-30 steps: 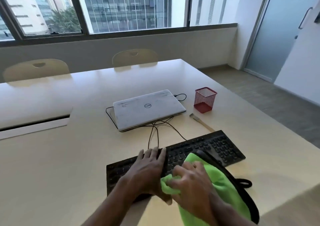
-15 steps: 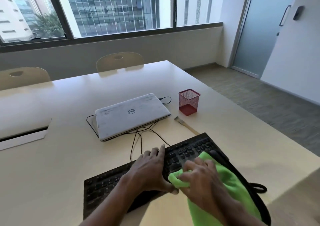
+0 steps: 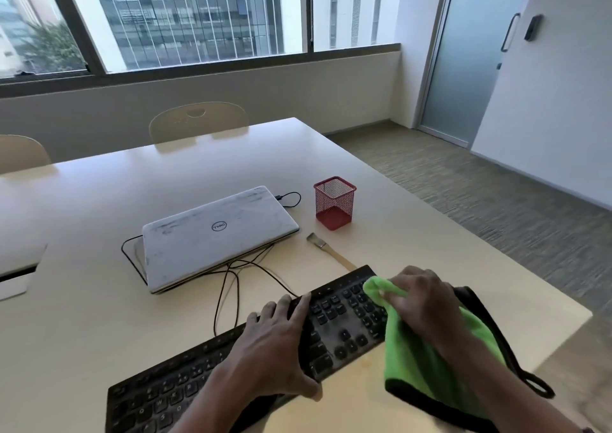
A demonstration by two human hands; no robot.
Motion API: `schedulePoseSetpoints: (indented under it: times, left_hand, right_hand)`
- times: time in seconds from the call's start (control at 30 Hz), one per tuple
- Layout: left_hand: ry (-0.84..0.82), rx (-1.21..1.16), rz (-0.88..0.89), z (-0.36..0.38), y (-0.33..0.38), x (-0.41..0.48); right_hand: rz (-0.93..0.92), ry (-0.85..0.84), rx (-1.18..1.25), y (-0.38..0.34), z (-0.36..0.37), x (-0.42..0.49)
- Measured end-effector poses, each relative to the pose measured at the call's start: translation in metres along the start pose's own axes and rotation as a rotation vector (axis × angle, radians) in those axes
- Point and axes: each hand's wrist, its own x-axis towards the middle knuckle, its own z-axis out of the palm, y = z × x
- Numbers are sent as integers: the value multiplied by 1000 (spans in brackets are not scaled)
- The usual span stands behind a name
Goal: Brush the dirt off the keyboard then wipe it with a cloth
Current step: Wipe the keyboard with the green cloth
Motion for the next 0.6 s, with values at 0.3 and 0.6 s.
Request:
schedulePoseSetpoints:
  times: [0.3, 0.6]
  left_hand:
    - [166, -46, 28, 11, -6, 0]
    - [225, -142, 1, 18, -14, -5]
  right_hand:
    - [-189, -72, 0, -77, 30, 13]
    - [-168, -374, -131, -55, 19, 3]
